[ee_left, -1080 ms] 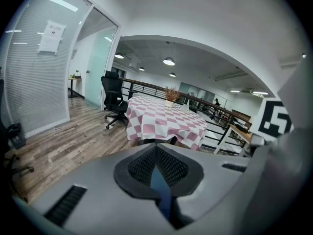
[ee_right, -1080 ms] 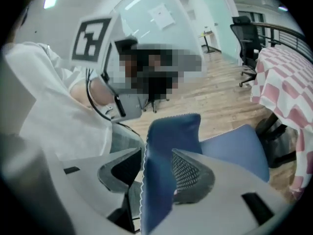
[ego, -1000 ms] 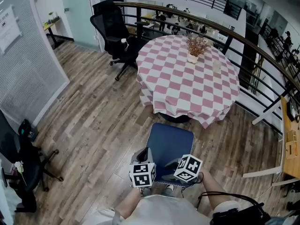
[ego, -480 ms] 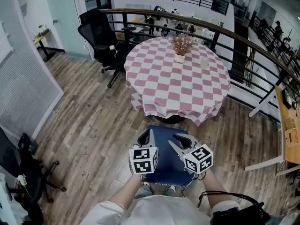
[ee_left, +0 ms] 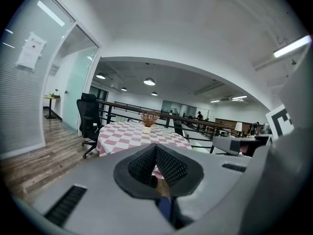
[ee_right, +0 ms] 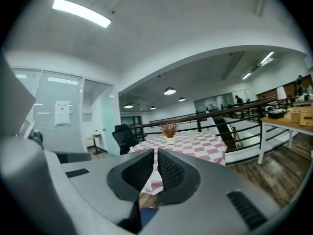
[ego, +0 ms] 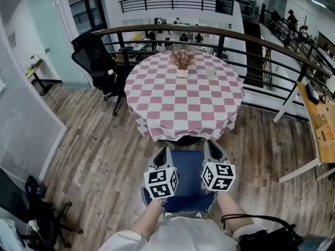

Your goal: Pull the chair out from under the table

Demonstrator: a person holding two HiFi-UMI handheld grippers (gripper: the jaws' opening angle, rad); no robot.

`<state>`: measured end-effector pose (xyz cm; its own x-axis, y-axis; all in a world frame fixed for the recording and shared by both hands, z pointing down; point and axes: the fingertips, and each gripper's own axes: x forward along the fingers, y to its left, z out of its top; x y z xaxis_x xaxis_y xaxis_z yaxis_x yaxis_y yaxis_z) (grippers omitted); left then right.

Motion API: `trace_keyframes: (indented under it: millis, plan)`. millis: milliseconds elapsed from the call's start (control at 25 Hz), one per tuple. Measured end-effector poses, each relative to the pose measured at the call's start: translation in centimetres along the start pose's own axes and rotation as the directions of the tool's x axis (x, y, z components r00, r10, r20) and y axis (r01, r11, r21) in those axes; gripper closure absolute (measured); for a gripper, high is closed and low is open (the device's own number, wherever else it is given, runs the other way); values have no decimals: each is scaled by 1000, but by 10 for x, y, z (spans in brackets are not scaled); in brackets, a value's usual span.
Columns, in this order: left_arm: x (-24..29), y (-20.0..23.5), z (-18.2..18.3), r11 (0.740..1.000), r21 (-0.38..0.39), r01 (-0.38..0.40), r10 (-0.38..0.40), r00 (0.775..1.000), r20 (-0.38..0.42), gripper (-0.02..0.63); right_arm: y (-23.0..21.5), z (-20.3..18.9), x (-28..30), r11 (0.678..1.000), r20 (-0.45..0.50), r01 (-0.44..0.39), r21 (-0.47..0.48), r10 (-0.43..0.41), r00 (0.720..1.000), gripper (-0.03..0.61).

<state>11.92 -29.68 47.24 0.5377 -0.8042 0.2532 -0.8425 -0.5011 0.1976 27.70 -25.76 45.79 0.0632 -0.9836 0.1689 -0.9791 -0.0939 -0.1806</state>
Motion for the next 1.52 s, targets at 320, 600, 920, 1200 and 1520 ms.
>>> trace_keyframes:
  millis: [320, 600, 920, 1200, 1520]
  plan:
    - [12, -16, -2, 999, 18, 30, -30, 1000, 1, 609, -43, -7, -8, 987, 0, 138, 88, -138, 990, 543]
    - [16, -22, -7, 999, 36, 40, -40, 999, -9, 609, -41, -8, -6, 986, 6, 123, 111, -125, 992, 549]
    - [18, -21, -6, 999, 35, 35, -35, 999, -6, 609, -32, 3, -4, 992, 41, 124, 25, -125, 991, 561]
    - [19, -19, -7, 999, 42, 31, -31, 999, -10, 609, -30, -3, 0, 993, 10, 120, 8, -120, 993, 561]
    - [18, -20, -8, 998, 60, 25, -24, 1000, -12, 609, -25, -4, -2, 995, 2, 103, 4, -103, 995, 561]
